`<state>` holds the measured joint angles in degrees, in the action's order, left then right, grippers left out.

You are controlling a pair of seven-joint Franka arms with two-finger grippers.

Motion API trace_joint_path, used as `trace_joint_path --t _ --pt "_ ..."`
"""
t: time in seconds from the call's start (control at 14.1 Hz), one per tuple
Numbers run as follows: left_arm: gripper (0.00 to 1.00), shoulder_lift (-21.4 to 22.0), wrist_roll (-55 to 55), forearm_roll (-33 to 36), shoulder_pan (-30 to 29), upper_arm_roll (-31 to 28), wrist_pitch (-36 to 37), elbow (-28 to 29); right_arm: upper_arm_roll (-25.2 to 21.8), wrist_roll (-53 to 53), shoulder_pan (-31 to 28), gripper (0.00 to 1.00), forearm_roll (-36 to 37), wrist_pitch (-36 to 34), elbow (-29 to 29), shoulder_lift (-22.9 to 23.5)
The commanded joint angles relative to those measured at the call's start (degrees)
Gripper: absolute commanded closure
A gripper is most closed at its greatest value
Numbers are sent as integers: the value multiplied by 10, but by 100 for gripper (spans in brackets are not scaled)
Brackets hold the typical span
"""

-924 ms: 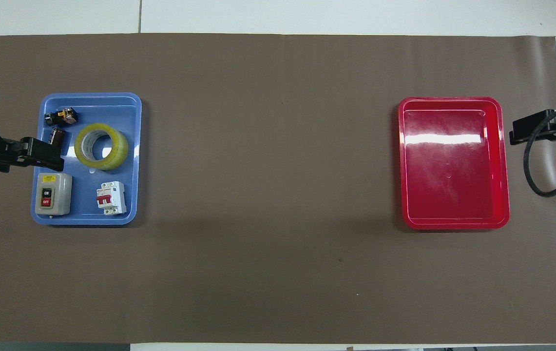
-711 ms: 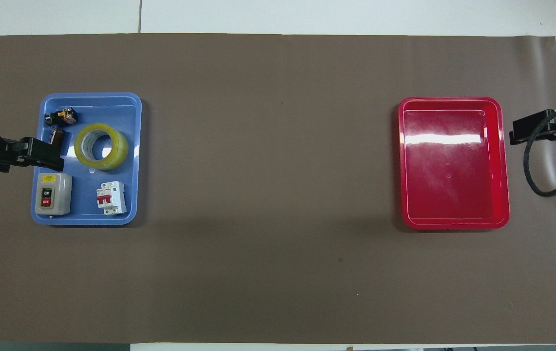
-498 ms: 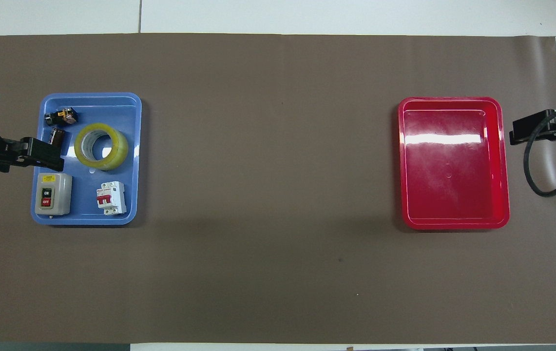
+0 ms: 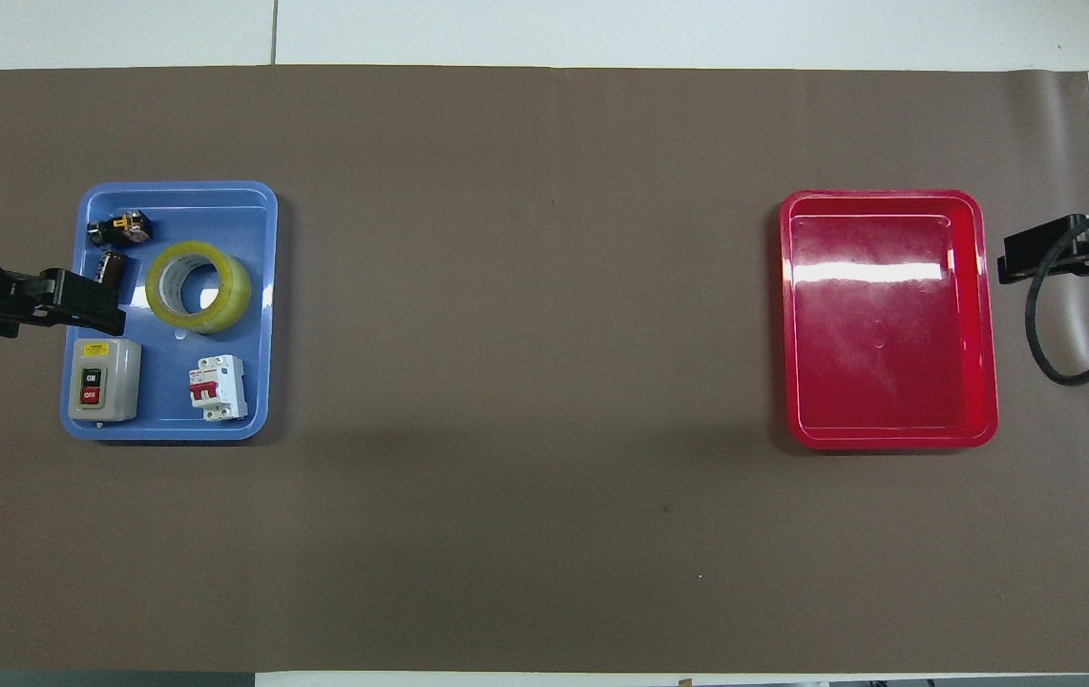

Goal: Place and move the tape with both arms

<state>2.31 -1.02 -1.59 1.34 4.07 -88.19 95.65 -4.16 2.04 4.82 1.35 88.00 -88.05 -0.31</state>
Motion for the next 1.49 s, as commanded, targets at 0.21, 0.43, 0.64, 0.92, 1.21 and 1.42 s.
trace_joint_path --t 0.21,0.43,0.64,0.92,1.21,1.42 --pt "0 15 -8 -9 8 -10 3 12 3 -8 -8 0 -6 -2 -4 -5" --pt "0 -15 -6 4 -17 -10 -41 9 3 -8 -8 0 -6 -2 -4 -5" --pt "0 -84 -5 11 -43 -10 -103 4 3 -8 -8 0 -6 -2 -4 -5" --pt "0 -145 9 18 -80 -9 -272 71 3 -8 -8 0 -6 -2 -4 -5" --pt "24 -155 3 18 -84 -10 -365 148 3 -8 -8 0 -6 -2 -4 -5" --pt "35 -169 -1 18 -79 -10 -369 150 3 -8 -8 0 -6 -2 -4 -5"
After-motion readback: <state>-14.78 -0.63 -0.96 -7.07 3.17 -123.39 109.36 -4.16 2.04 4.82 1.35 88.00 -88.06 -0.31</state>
